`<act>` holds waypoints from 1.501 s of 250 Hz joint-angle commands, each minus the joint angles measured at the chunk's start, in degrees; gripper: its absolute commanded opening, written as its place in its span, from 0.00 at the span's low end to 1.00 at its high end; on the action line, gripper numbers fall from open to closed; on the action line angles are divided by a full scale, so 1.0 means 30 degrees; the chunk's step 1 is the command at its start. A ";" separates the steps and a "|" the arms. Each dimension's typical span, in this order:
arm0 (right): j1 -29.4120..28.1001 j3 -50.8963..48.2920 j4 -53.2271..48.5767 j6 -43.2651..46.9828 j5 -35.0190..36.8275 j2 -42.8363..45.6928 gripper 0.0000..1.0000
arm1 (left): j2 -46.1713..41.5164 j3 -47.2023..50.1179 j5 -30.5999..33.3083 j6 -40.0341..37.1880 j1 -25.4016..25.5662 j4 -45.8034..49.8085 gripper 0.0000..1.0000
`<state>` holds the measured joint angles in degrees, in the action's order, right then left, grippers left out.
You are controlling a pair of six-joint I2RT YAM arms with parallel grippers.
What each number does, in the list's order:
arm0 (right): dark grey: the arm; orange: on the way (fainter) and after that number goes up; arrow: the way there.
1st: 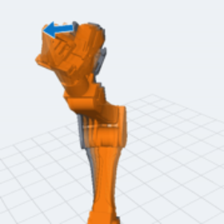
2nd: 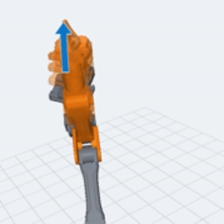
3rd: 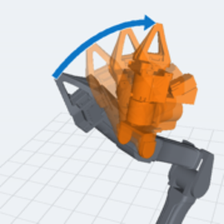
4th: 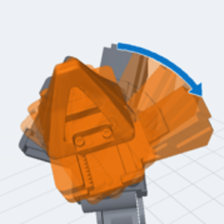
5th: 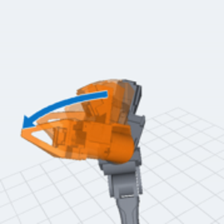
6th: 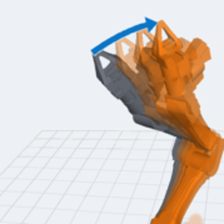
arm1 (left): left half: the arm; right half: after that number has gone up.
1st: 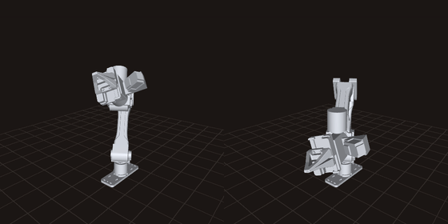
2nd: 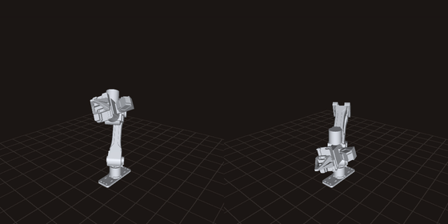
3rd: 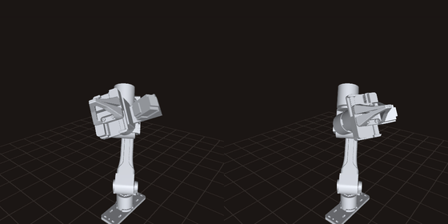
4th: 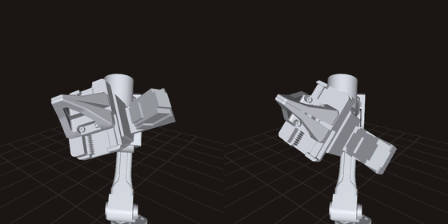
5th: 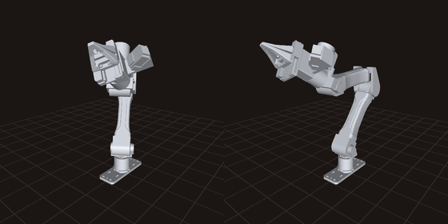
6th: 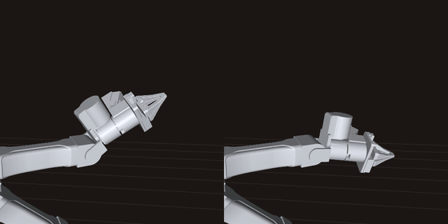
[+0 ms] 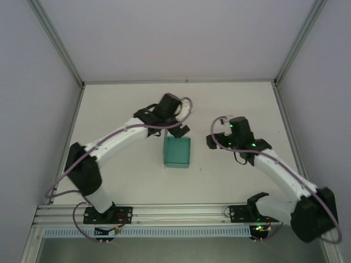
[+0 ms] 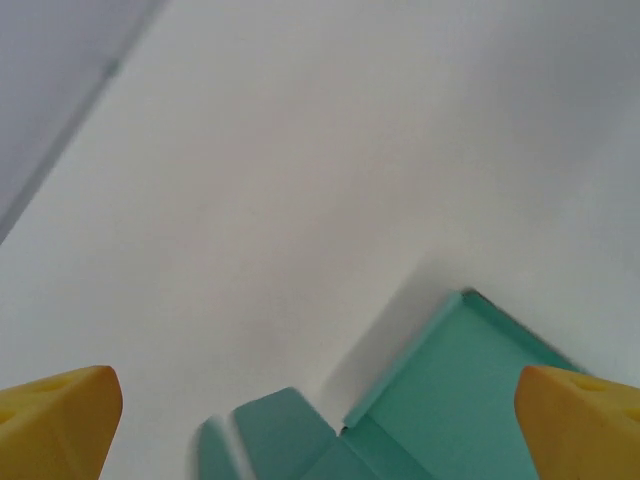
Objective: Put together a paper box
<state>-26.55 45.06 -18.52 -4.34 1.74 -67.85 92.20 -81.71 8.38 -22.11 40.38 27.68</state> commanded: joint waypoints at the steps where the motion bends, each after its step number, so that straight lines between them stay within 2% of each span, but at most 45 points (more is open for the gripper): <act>1: -0.1895 0.2603 0.0926 0.6276 -0.2512 -0.3830 1.00 | -0.2448 0.2235 -0.0161 0.5561 -0.1816 -0.2544 1.00; 28: -0.2668 0.6115 -0.0506 0.8244 -0.1431 -0.8421 0.98 | -0.4357 0.5030 -0.0107 0.8922 -0.4424 -0.3217 1.00; 48: -0.2724 0.8101 -0.1084 0.8971 -0.2294 -1.0826 0.93 | -0.5535 0.6793 0.0057 1.0861 -0.6015 -0.2866 1.00; 65: -0.2890 0.9198 -0.1157 0.9357 -0.3357 -1.2220 0.89 | -0.6565 0.8308 0.0774 1.1716 -0.6715 -0.2742 1.00; 101: -0.3084 1.0655 -0.0890 0.9050 -0.3817 -1.4265 0.79 | -0.8561 1.0717 0.2421 1.2810 -0.7307 -0.2548 1.00; 148: -0.3134 1.1874 -0.0707 0.7388 -0.3157 -1.5791 0.49 | -0.9772 1.1973 0.3142 1.3038 -0.7507 -0.2255 1.00; 182: -0.3142 1.1282 0.0194 0.4602 -0.0347 -1.5531 0.29 | -0.9734 1.1996 0.3789 1.3312 -0.7486 -0.2049 1.00; 205: -0.3215 1.0765 -0.0078 0.1553 0.2307 -1.4887 0.21 | -0.9557 1.1864 0.3787 1.3544 -0.7494 -0.2318 1.00; 251: -0.4226 0.8471 -0.1288 -0.4955 0.7096 -1.2942 0.13 | -0.8756 1.1581 0.3181 1.3560 -0.7500 -0.2889 1.00; 283: -0.5090 0.8208 -0.4199 -0.8033 0.8633 -1.2977 0.14 | -0.7889 1.1158 0.2839 1.3566 -0.7493 -0.2760 1.00; 322: -0.5170 0.8742 -0.7049 -0.9581 0.9530 -1.3543 0.14 | -0.7282 1.0938 0.2504 1.3405 -0.7498 -0.2833 1.00; 376: -0.5167 0.9533 -0.8079 -1.0014 0.9675 -1.4710 0.16 | -0.7427 1.1151 0.2894 1.3399 -0.7503 -0.2636 1.00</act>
<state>-42.35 71.68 -37.30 -30.87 28.88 -108.75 70.52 -47.09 16.58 17.58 18.52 19.73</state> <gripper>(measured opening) 0.161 0.998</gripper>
